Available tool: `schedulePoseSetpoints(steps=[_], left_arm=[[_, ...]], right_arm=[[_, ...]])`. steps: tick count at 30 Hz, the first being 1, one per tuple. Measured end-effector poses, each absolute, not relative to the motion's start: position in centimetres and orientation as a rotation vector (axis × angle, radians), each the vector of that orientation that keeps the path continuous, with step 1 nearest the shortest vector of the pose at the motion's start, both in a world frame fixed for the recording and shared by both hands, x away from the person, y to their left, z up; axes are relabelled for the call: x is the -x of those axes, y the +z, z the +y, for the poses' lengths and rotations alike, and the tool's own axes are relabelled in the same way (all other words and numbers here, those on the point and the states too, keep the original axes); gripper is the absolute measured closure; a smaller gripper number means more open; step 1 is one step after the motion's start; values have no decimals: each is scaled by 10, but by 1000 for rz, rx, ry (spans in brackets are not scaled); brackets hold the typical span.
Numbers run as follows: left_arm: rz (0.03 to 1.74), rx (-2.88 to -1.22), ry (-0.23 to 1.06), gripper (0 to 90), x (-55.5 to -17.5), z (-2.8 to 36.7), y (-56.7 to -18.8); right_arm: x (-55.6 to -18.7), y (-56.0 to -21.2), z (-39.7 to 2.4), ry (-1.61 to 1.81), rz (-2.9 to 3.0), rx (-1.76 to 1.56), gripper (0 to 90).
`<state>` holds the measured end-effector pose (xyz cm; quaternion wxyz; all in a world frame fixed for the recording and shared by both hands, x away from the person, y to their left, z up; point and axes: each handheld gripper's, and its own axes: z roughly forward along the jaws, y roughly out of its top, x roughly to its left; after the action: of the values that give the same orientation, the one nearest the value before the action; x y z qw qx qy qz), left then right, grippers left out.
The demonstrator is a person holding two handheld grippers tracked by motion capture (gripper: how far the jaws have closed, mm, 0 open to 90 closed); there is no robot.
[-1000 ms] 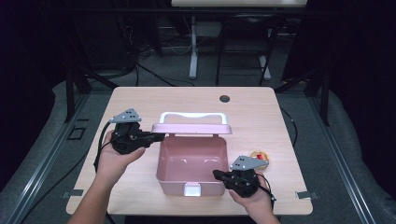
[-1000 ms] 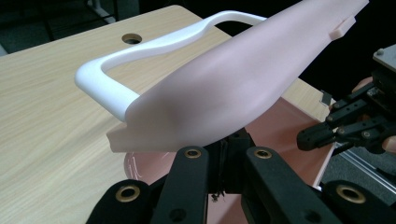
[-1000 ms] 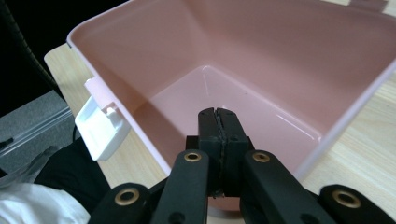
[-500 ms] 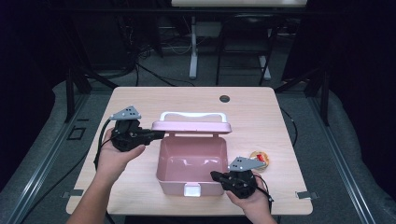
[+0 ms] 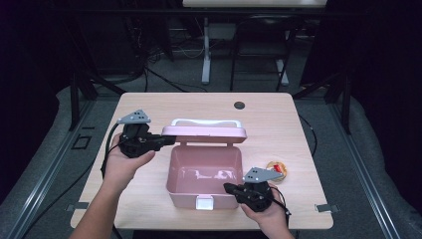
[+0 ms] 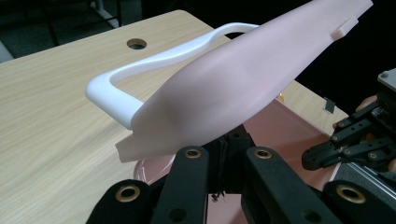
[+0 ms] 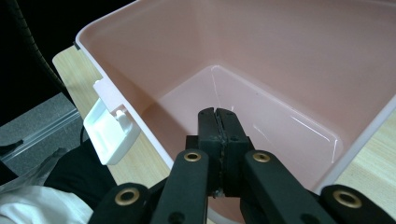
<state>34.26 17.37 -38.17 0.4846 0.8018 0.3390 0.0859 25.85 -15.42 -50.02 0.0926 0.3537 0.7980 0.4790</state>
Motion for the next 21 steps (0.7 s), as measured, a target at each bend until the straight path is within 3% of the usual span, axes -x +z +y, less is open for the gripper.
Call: schedulePoseSetpoints(steps=[21], left_arm=[[847, -1941, 226, 897, -357, 171, -374]], right_arm=[[-262, -503, -154, 1422, 2349, -1044, 900]])
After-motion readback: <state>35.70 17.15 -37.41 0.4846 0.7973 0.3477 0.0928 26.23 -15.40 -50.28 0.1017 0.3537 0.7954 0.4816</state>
